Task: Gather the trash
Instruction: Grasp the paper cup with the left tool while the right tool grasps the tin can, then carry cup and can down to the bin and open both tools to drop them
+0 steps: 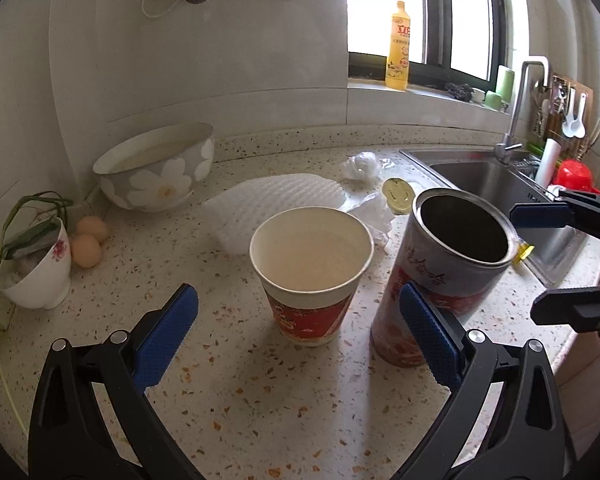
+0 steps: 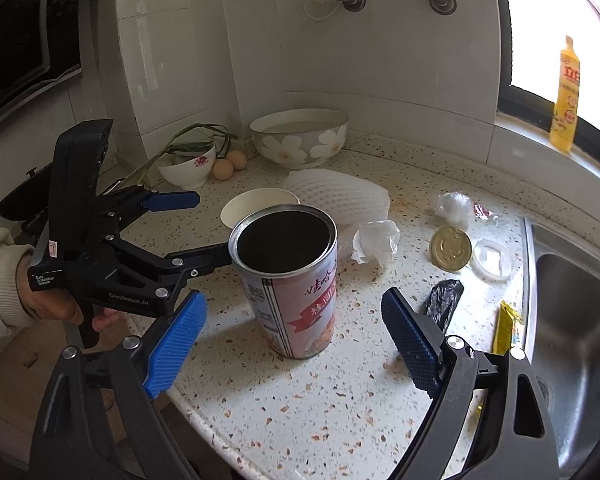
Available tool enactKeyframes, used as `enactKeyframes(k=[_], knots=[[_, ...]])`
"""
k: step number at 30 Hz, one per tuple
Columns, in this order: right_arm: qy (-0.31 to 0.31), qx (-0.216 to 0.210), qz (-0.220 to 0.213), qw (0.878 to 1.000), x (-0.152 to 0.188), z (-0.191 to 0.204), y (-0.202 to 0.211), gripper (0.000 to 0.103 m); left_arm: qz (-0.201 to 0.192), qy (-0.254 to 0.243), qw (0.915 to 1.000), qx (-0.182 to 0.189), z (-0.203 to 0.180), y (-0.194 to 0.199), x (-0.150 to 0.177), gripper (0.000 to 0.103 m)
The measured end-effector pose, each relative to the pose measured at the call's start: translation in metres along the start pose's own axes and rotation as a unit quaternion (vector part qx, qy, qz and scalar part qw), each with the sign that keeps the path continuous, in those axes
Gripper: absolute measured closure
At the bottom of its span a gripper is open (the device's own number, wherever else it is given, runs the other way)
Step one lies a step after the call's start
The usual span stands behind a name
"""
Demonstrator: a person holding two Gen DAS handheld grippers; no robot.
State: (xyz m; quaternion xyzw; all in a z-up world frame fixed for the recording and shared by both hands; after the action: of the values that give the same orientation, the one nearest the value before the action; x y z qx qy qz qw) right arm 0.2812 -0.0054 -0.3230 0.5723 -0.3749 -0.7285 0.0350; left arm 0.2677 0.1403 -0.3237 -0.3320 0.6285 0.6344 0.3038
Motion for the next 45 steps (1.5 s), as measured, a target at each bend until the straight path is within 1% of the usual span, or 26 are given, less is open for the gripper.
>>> enactKeyframes(k=[1, 5, 6, 8, 11, 13, 14, 18, 20, 21, 24, 25, 26, 29, 33, 40, 43, 45], knots=[[0.004, 0.000, -0.002, 1.000, 0.000, 0.000, -0.004, 0.017, 0.005, 0.001, 1.0000, 0.004, 0.001, -0.007, 0.001, 0.006], [0.019, -0.006, -0.008, 1.000, -0.004, 0.000, -0.016, 0.018, 0.002, -0.002, 0.9998, 0.019, 0.005, -0.020, 0.000, 0.006], [0.021, -0.005, -0.010, 1.000, -0.005, 0.000, -0.019, 0.019, 0.001, -0.001, 0.9998, 0.020, 0.007, -0.022, 0.000, 0.006], [0.020, -0.010, -0.011, 1.000, -0.006, -0.002, -0.025, 0.026, -0.002, 0.007, 0.9994, 0.034, 0.009, -0.026, -0.002, 0.006], [0.012, -0.023, -0.012, 1.000, -0.007, -0.005, -0.031, 0.032, 0.004, 0.006, 0.9987, 0.050, 0.008, -0.033, -0.001, 0.008], [0.011, -0.031, -0.014, 0.999, -0.009, -0.007, -0.033, 0.033, 0.006, 0.006, 0.9979, 0.064, 0.006, -0.036, -0.001, 0.013], [0.009, -0.036, -0.014, 0.999, -0.008, -0.007, -0.034, 0.037, 0.006, 0.007, 0.9977, 0.068, 0.006, -0.036, -0.001, 0.014], [0.005, -0.043, -0.018, 0.999, -0.009, -0.009, -0.035, 0.038, 0.018, 0.013, 0.9965, 0.081, 0.008, -0.041, 0.000, 0.030], [0.004, -0.045, -0.018, 0.999, -0.008, -0.009, -0.035, 0.038, 0.018, 0.016, 0.9961, 0.085, 0.009, -0.042, 0.000, 0.034], [0.002, -0.047, -0.019, 0.999, -0.008, -0.010, -0.034, 0.038, 0.019, 0.017, 0.9961, 0.085, 0.010, -0.042, 0.000, 0.039], [0.000, -0.047, -0.021, 0.999, -0.008, -0.011, -0.031, 0.038, 0.015, 0.018, 0.9963, 0.083, 0.011, -0.040, -0.002, 0.040], [0.001, -0.044, -0.021, 0.999, -0.007, -0.012, -0.029, 0.038, 0.012, 0.019, 0.9964, 0.081, 0.012, -0.037, -0.002, 0.040], [-0.006, -0.034, -0.007, 0.999, -0.006, -0.014, -0.028, 0.038, 0.010, 0.020, 0.9964, 0.081, 0.013, -0.035, -0.003, 0.039], [-0.012, -0.031, -0.012, 0.999, -0.008, -0.015, -0.020, 0.038, 0.004, 0.023, 0.9969, 0.076, 0.015, -0.026, -0.004, 0.040], [-0.011, -0.026, -0.025, 0.999, -0.010, -0.010, 0.001, 0.038, -0.005, 0.025, 0.9970, 0.073, 0.017, -0.002, -0.002, 0.040], [-0.033, -0.043, -0.038, 0.998, -0.005, 0.012, 0.045, 0.038, -0.015, 0.025, 0.9969, 0.073, 0.011, 0.051, 0.013, 0.039], [-0.034, -0.049, -0.043, 0.997, 0.001, 0.027, 0.066, 0.038, -0.018, 0.026, 0.9966, 0.076, 0.006, 0.073, 0.024, 0.039], [-0.039, -0.055, -0.043, 0.997, 0.009, 0.037, 0.079, 0.038, -0.016, 0.017, 0.9964, 0.081, -0.002, 0.086, 0.035, 0.039]])
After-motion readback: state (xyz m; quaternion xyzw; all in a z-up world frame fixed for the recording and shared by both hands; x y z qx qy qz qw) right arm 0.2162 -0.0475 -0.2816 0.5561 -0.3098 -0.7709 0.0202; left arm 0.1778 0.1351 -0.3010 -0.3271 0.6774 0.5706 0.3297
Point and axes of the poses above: each gripper's, at about its wrist camera, not at the fingertips, and y roughly against the way its jaws point, z to its left, x to its underside, the point moved 6 cm from there along -y, roughly the way its jaws point, and after that the axes turned 3 degrees about y, right-handed, at the moved point
